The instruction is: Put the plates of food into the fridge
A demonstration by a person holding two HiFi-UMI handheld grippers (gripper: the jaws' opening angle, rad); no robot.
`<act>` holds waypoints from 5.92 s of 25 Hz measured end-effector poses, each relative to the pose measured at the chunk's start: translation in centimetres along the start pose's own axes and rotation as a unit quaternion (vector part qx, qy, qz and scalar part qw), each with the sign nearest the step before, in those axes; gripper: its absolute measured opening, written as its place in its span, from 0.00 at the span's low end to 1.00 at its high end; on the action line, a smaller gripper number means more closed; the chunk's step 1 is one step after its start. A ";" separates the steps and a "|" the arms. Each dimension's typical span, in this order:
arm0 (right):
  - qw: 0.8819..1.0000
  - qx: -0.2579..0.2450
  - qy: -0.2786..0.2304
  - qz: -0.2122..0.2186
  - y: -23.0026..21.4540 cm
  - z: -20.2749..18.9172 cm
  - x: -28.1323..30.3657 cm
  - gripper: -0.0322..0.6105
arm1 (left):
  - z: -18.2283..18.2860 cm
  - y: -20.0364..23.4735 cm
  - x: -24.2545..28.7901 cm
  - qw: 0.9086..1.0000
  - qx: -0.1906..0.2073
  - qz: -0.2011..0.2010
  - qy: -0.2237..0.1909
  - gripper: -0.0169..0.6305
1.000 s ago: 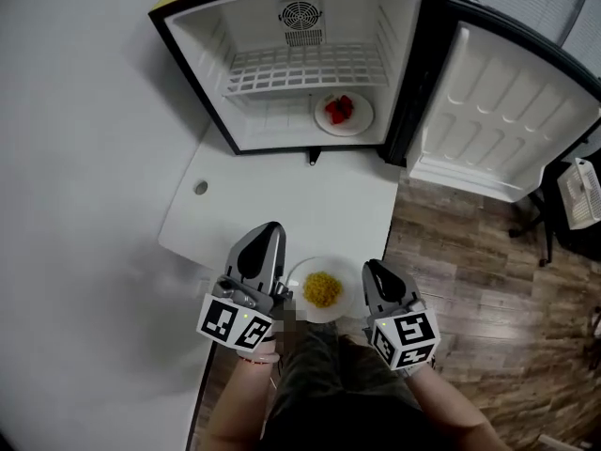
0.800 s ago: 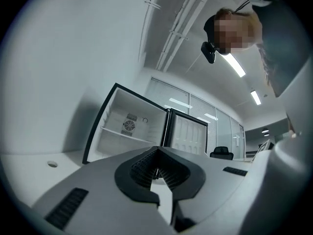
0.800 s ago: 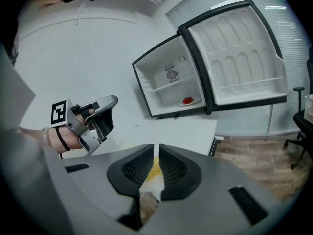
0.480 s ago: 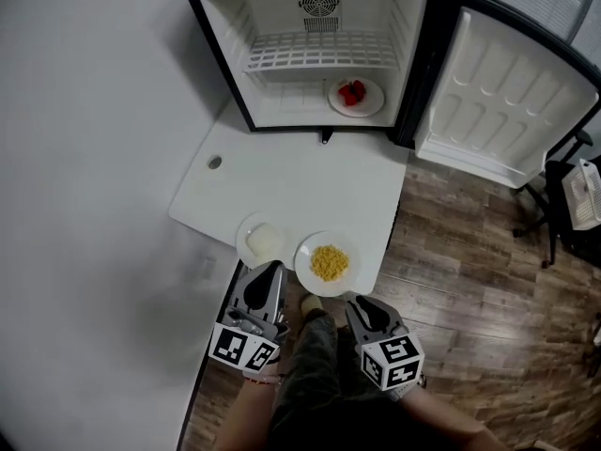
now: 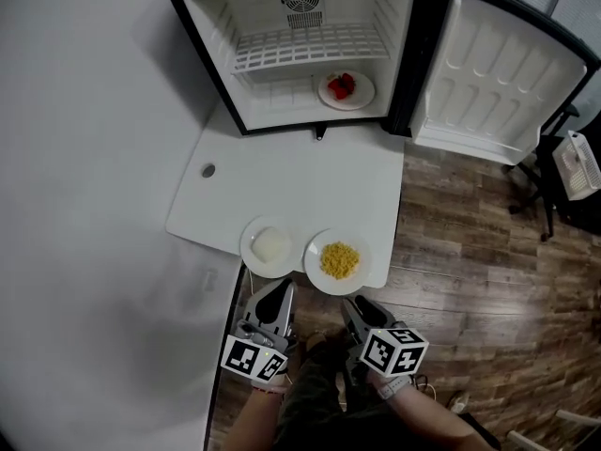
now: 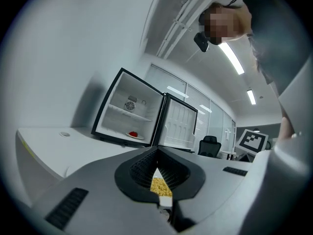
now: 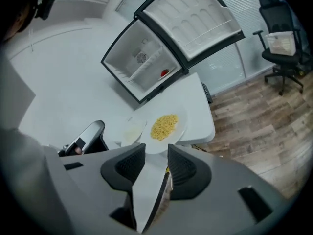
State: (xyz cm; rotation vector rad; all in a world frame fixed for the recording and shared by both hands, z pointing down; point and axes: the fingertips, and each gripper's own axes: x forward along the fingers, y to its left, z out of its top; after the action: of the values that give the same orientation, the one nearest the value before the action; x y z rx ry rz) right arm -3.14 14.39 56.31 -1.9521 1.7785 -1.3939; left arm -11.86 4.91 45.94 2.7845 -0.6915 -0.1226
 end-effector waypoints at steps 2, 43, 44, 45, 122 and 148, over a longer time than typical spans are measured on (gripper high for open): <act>0.999 0.046 -0.018 -0.008 -0.2 0.1 0.8 0.24 | -0.7 0.3 -0.1 1.000 -0.003 -0.012 0.004 0.04; 0.940 0.308 -0.142 0.030 -2.6 1.9 3.1 0.07 | -4.0 1.4 1.3 0.998 -0.019 -0.065 0.011 0.04; 0.940 0.308 -0.144 0.029 -2.6 2.1 3.0 0.07 | -3.7 1.5 1.4 0.998 -0.018 -0.067 0.010 0.04; 0.939 0.311 -0.146 0.028 -2.6 2.4 2.9 0.07 | -3.4 1.5 1.5 0.997 -0.017 -0.068 0.009 0.04; 0.952 0.280 -0.114 0.049 7.8 31.6 36.5 0.07 | 10.2 34.7 23.0 0.994 0.002 0.091 -0.059 0.04; 0.991 0.047 -0.104 -0.067 7.0 34.5 37.3 0.17 | 10.6 34.9 23.0 0.994 -0.017 0.091 -0.066 0.04</act>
State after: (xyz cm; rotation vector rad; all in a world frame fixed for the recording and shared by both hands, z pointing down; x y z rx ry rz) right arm 10.87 -34.73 51.83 -2.1133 1.4889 -1.2343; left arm -8.69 -38.09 45.11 2.6844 -0.9611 -0.2801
